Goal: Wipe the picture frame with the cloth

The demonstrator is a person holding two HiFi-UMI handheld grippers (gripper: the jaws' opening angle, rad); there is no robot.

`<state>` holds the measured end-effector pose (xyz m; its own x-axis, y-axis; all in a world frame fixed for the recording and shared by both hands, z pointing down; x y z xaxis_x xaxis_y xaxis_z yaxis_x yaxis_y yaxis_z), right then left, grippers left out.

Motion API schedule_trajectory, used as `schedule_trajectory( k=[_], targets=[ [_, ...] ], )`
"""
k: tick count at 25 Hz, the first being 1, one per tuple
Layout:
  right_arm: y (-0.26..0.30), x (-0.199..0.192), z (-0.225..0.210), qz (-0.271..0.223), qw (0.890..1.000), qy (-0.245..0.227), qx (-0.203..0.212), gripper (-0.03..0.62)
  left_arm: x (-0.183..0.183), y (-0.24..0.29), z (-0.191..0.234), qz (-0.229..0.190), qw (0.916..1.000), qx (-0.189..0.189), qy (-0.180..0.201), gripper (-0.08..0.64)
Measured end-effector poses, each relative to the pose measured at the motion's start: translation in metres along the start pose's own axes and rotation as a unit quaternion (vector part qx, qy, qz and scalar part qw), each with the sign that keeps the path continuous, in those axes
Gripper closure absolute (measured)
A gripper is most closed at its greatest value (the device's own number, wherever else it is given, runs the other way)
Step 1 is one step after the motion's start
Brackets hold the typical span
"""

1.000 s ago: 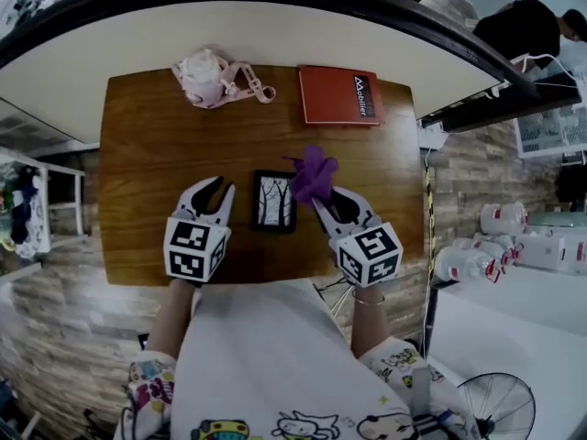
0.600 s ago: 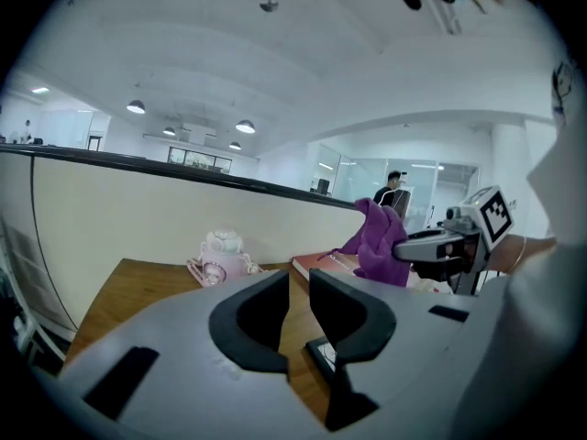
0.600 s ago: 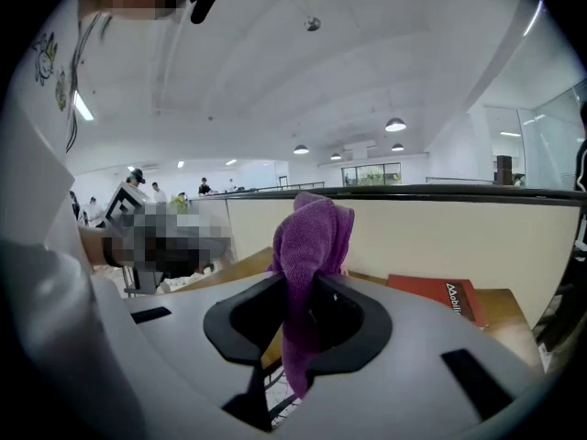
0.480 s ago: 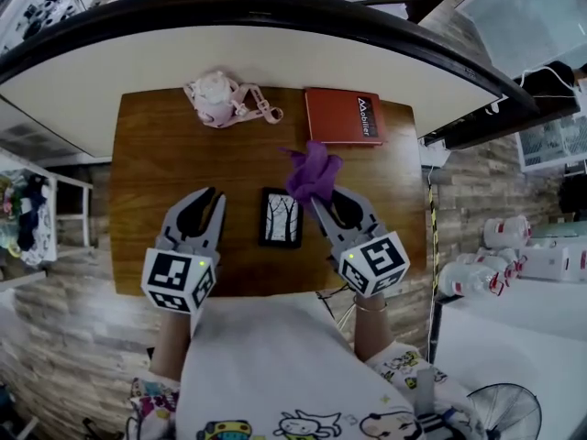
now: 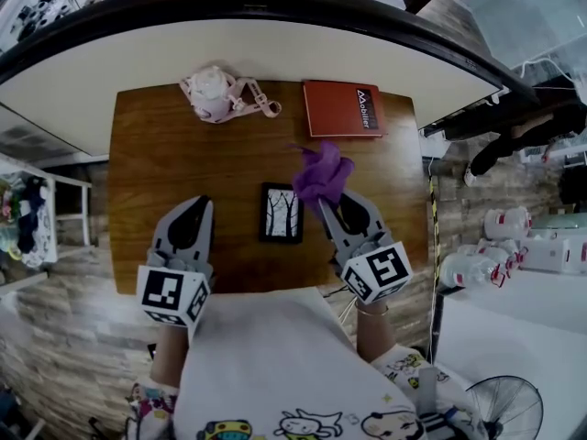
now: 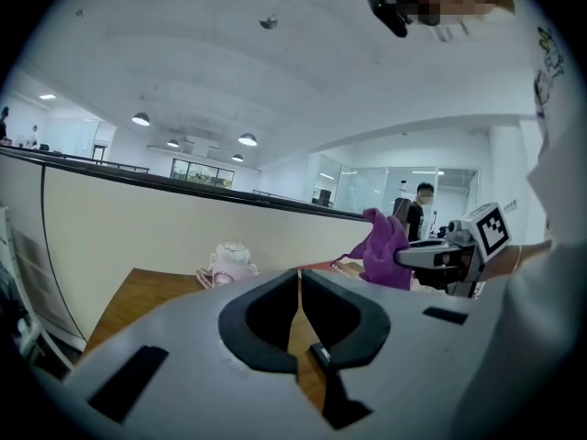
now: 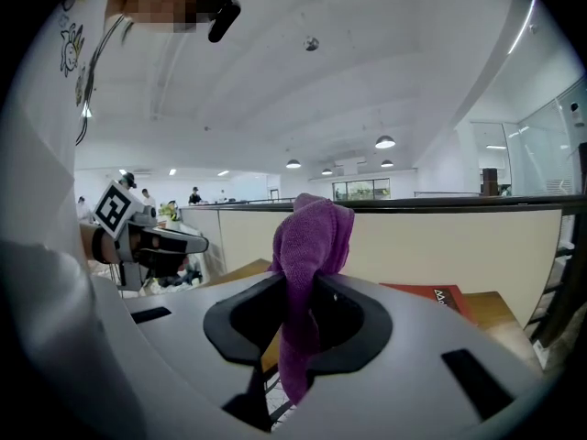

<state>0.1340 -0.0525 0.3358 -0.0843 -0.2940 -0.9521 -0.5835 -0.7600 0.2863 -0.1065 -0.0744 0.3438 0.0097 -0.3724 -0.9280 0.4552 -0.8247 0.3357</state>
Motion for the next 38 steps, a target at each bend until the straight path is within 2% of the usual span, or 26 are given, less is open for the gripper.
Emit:
schedule_trajectory(
  k=[5,14,38],
  targets=[
    [-0.007,-0.005,-0.001,-0.002,1.0,0.015,-0.014,0.528,-0.006,-0.002,0.002,0.008,0.9999,0.008,0.005,0.555],
    [-0.014,-0.019,-0.002,0.005,0.999,0.041,-0.014,0.528,-0.016,-0.003,0.0,0.017,0.9995,0.008,0.025,0.556],
    [-0.01,-0.026,0.0,0.023,0.999,0.04,-0.008,0.528,-0.019,-0.005,0.006,0.021,0.9992,0.019,0.027,0.557]
  ],
)
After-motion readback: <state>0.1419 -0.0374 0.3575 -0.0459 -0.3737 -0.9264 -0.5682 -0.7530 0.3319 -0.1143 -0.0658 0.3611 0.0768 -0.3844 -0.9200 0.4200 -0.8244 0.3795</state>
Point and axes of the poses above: the fingertips, and each gripper's own axes: y forward along the fingers, z to its left, x out of its top, the point moved 4 cm from there along -y, backward along the fingers, and after that the axes turned 10 degrees about x, right-handed, at the moved point
